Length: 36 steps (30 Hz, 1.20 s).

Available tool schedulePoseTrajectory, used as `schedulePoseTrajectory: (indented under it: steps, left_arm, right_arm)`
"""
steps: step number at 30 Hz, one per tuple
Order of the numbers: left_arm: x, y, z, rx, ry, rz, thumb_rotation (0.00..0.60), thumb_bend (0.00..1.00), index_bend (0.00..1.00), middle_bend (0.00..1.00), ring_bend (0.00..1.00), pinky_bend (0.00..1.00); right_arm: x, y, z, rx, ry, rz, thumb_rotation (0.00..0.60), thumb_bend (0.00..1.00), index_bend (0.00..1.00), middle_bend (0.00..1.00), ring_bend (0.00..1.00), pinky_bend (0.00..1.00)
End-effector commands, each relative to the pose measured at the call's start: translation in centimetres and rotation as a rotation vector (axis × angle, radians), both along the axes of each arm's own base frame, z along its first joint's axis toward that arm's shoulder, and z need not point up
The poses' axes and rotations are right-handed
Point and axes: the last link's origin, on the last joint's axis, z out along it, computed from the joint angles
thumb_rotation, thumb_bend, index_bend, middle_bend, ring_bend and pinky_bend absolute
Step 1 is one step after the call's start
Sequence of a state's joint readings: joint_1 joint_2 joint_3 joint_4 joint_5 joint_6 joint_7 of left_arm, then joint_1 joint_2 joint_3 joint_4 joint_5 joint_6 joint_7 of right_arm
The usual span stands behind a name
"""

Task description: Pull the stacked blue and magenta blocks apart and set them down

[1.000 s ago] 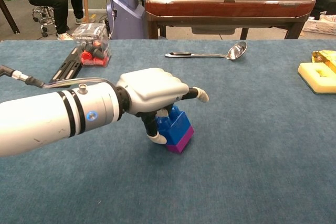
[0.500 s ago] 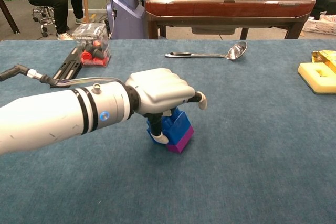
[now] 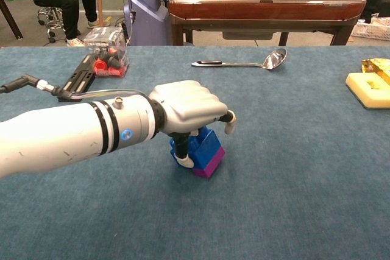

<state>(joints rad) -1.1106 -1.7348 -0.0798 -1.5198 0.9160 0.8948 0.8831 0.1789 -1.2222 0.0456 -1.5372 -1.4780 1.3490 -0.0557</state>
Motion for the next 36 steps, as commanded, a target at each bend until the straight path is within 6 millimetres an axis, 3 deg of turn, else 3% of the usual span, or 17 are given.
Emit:
schedulePoseTrajectory:
  steps: [1,13,36]
  left_arm:
    - [0.02,0.03,-0.05,0.003,0.005,-0.001,0.6,0.07,0.36,1.0,0.94,1.0]
    - [0.04,0.25,0.15,0.042,0.049,0.005,0.6,0.09,0.35,1.0,0.93,1.0]
    - [0.03,0.14,0.73,0.046,0.045,0.005,0.6,0.17,0.51,1.0,0.92,1.0]
  right_arm:
    - [0.0,0.02,0.01,-0.001,0.0,0.0,0.6,0.26,0.28,0.39,0.37,0.66]
    - [-0.01,-0.05,-0.28,0.008,-0.005,-0.001,0.6,0.25,0.28,0.39,0.37,0.66]
    - [-0.05,-0.13,-0.56,0.014,-0.011,-0.001,0.6,0.25,0.28,0.39,0.37,0.66]
